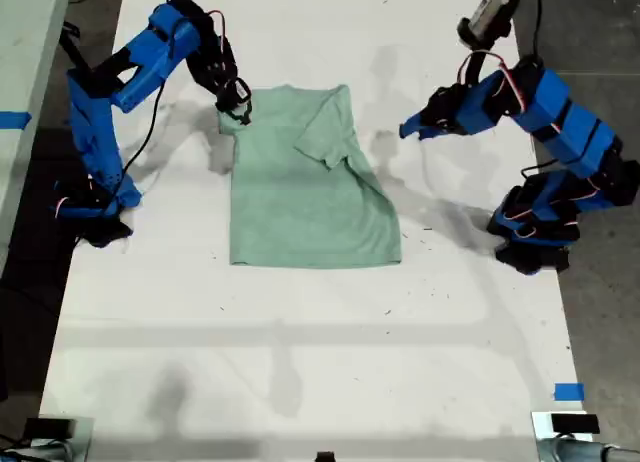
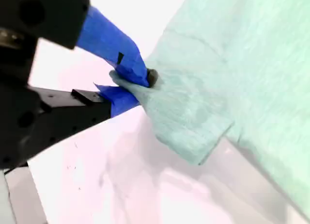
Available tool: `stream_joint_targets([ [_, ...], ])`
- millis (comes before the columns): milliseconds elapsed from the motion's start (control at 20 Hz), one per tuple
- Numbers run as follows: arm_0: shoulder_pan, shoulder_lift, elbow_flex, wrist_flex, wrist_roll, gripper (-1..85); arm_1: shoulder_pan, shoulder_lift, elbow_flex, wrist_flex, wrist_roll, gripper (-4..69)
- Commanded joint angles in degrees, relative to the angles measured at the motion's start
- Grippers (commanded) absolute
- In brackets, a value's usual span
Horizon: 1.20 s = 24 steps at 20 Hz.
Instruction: Fold t-shirt
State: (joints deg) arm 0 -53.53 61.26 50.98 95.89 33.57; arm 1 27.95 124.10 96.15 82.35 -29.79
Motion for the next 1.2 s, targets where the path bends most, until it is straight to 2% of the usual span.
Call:
stream_joint_targets([
  [0,7.29,-0.26,-8.7,-5.98,-0.7,0.5,0.44,2.9,0.0,-1.32,0.7,14.8],
  [350,16.88,-4.48,-8.61,-29.97,1.93,2.7,0.0,5.1,3.34,-1.49,2.55,14.6],
  [450,17.31,-6.5,-8.79,-31.99,3.25,28.6,-0.44,6.42,4.66,-1.58,3.43,14.6],
  [550,16.96,-5.19,-8.79,-31.2,5.19,33.3,-0.97,8.17,7.03,-2.37,4.31,14.6],
  [650,15.82,-0.26,-8.7,-28.56,5.71,34.4,-1.32,9.4,9.14,-3.08,4.92,14.7],
  [850,14.06,11.51,-6.77,-18.11,6.42,34.0,-1.93,12.22,13.27,-2.9,6.42,14.4],
  [1000,19.34,22.68,3.08,-10.2,6.06,34.0,-5.1,15.82,17.31,-2.99,6.77,13.2],
  [1150,29.53,36.47,20.04,-9.49,3.34,33.3,-13.54,15.21,19.16,-5.1,5.89,14.4],
])
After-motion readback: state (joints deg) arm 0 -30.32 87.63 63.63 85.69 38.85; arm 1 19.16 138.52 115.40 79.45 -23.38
